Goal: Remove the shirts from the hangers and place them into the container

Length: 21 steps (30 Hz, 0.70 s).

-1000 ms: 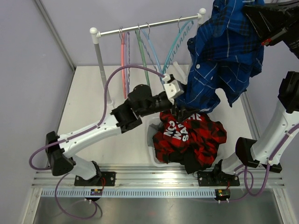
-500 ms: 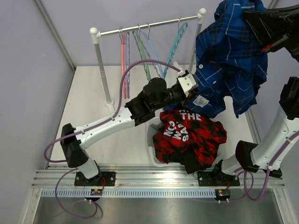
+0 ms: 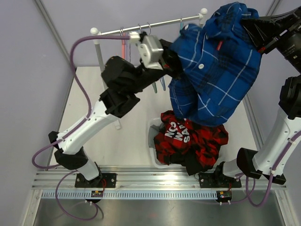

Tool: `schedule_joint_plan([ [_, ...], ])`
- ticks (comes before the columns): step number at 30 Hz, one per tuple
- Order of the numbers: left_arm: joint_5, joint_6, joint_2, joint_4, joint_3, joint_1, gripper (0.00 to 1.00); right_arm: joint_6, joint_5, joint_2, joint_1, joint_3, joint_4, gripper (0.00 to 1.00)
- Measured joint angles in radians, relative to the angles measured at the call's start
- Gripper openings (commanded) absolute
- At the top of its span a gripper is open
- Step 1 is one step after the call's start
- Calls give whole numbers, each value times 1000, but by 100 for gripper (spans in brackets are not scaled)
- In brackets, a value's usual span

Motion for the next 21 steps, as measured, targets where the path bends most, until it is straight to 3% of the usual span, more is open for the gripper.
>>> schedule_joint_plan([
  [4,46,-42,-22,32,101,0,0,-17,-2,-1,0,-24,-21,0],
  [14,105,-137,-41,39,134,0,0,40,-43,-14,0,-78,34,0],
  [18,119,-175,-46,54,111,0,0,123,-97,-20,0,-140,113,0],
  [21,123,-204,-80,90,10,0,0,162,-127,-21,0,-171,140,0],
])
